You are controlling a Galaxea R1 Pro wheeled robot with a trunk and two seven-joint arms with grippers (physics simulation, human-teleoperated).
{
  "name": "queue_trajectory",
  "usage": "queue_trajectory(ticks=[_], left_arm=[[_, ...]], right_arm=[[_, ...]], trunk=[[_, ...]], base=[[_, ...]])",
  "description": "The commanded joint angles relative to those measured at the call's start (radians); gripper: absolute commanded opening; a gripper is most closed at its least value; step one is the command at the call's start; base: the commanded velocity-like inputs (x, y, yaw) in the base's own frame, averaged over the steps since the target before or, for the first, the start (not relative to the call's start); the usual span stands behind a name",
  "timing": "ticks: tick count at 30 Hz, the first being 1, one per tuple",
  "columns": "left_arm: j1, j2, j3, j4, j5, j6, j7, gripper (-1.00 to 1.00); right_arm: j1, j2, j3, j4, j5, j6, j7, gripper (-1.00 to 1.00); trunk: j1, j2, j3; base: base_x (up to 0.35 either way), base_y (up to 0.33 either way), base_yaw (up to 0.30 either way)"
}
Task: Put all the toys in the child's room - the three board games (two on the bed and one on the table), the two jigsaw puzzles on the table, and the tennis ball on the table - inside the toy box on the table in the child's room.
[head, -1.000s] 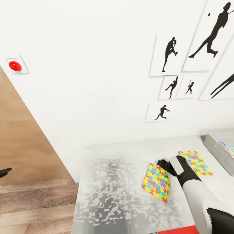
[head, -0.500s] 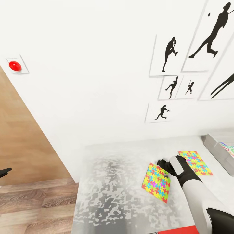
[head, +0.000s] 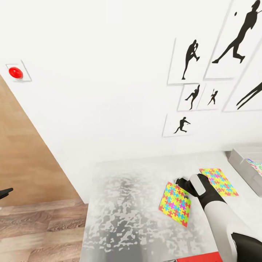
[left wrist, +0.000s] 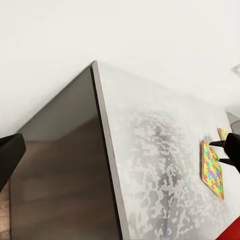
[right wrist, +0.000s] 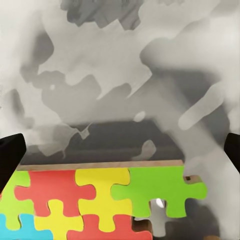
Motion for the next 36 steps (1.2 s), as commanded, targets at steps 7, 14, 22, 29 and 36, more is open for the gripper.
queue_trajectory(ticks=[7,14,22,29,36], left_arm=[[-0.001,0.0,0.0,0.0,0.004,0.006,-0.001,1.0],[-0.001,0.001,0.0,0.0,0.003,0.006,-0.001,1.0],[-0.001,0.0,0.0,0.0,0.003,0.006,-0.001,1.0],[-0.001,0.001,0.0,0.0,0.003,0.006,-0.001,1.0],[-0.001,0.001,0.0,0.0,0.004,0.006,-0.001,1.0]], right_arm=[[0.0,0.0,0.0,0.007,-0.015,-0.001,-0.009,1.0],[0.001,0.0,0.0,0.007,-0.015,-0.001,-0.009,1.0],[0.0,0.0,0.0,0.007,-0.014,0.001,-0.008,1.0],[0.001,0.0,0.0,0.007,-0.015,0.001,-0.008,1.0],[0.001,0.001,0.0,0.007,-0.015,0.001,-0.008,1.0]], trunk=[[0.001,-0.001,-0.013],[0.001,-0.001,-0.019],[0.001,-0.001,-0.02],[0.001,-0.001,-0.02],[0.001,-0.001,-0.02]], base=[[0.0,0.0,0.0],[-0.09,0.023,0.0],[-0.083,0.026,0.0],[-0.066,0.022,0.0],[-0.016,0.02,0.0]])
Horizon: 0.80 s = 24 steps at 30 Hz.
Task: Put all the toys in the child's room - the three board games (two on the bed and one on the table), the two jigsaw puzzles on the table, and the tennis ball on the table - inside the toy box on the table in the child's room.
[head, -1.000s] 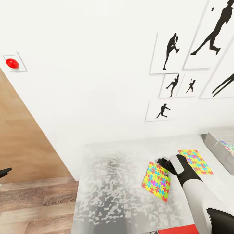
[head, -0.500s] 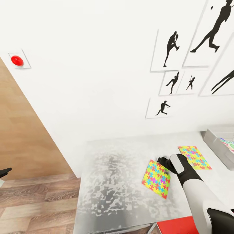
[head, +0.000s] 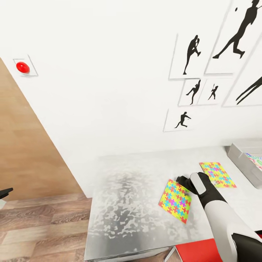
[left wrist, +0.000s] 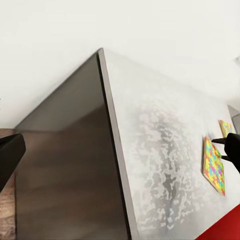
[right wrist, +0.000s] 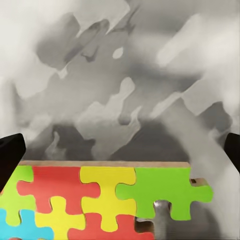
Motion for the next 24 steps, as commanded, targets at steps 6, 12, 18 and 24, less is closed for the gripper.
queue_trajectory(ticks=[6,12,18,24], left_arm=[[-0.001,0.0,0.0,0.0,0.003,0.006,-0.001,1.0],[-0.001,0.0,0.0,0.0,0.002,0.006,-0.001,1.0],[-0.001,0.0,0.0,0.0,0.002,0.006,-0.001,1.0],[-0.001,0.0,0.0,0.0,0.002,0.006,-0.001,1.0]], right_arm=[[-0.001,0.001,-0.001,0.042,-0.025,0.001,-0.008,1.0],[0.0,0.002,-0.001,0.042,-0.025,0.001,-0.008,1.0],[0.0,0.002,-0.001,0.042,-0.025,0.001,-0.008,1.0],[0.0,0.001,-0.002,0.042,-0.025,0.001,-0.008,1.0]], trunk=[[0.001,-0.002,-0.002],[0.001,-0.002,-0.002],[0.001,-0.002,-0.002],[0.001,-0.002,-0.002]], base=[[-0.066,0.209,0.0],[-0.198,0.193,0.0],[-0.243,0.08,0.0],[-0.081,-0.001,0.0]])
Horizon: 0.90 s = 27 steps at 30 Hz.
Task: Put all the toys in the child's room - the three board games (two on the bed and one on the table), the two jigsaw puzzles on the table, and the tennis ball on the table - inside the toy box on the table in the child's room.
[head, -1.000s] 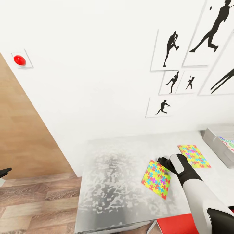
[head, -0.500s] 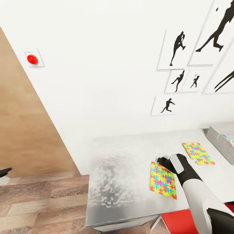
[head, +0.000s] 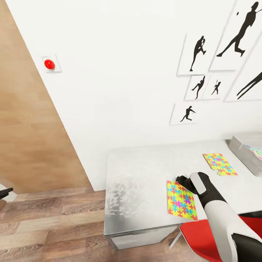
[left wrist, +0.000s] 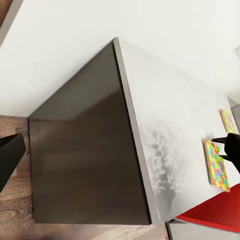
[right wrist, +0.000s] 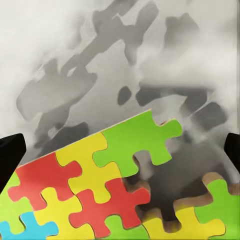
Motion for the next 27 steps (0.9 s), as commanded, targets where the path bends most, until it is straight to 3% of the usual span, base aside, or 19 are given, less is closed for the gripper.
queue_trajectory(ticks=[1,27], left_arm=[[-0.001,0.001,0.0,0.0,0.003,0.006,-0.001,1.0],[-0.001,0.0,0.0,0.0,0.003,0.006,-0.001,1.0]], right_arm=[[0.0,0.0,-0.001,0.044,-0.011,0.005,-0.01,1.0],[0.0,0.0,-0.001,0.044,-0.011,0.006,-0.01,1.0]], trunk=[[0.001,-0.002,-0.002],[0.001,-0.002,-0.002]], base=[[-0.019,0.0,0.0],[-0.062,0.079,0.0]])
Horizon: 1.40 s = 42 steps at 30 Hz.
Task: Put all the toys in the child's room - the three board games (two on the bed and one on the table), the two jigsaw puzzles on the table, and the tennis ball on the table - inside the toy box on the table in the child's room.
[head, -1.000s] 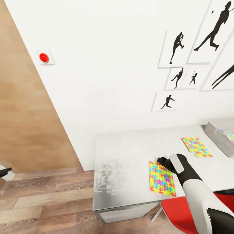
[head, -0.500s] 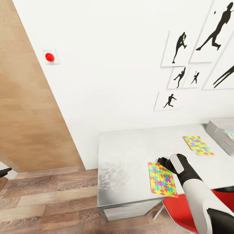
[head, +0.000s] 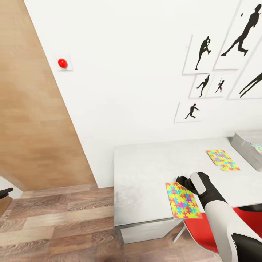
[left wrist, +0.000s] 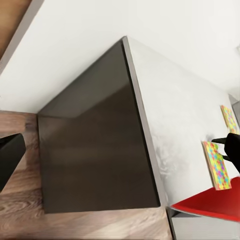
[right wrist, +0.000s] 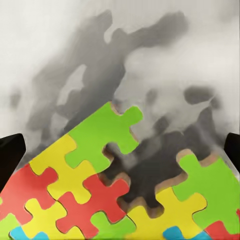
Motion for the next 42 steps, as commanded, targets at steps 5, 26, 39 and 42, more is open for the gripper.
queue_trajectory(ticks=[5,26,39,42], left_arm=[[-0.001,0.001,0.0,0.001,0.003,0.006,-0.001,1.0],[-0.001,0.0,0.0,0.001,0.004,0.006,-0.001,1.0],[-0.001,0.0,0.0,0.001,0.004,0.006,-0.001,1.0],[-0.001,0.0,0.0,0.001,0.004,0.006,-0.001,1.0]], right_arm=[[-0.001,0.001,-0.002,0.043,-0.023,0.001,-0.009,1.0],[0.0,0.002,0.0,0.043,-0.023,0.001,-0.008,1.0],[0.0,0.003,0.0,0.043,-0.023,0.001,-0.007,1.0],[0.0,0.004,-0.002,0.043,-0.024,0.001,-0.007,1.0]], trunk=[[0.0,-0.002,-0.002],[0.0,-0.002,-0.002],[0.0,-0.002,-0.002],[0.0,-0.002,-0.002]], base=[[-0.075,0.059,0.0],[-0.075,0.072,0.0],[-0.026,0.02,0.0],[-0.008,0.0,0.0]])
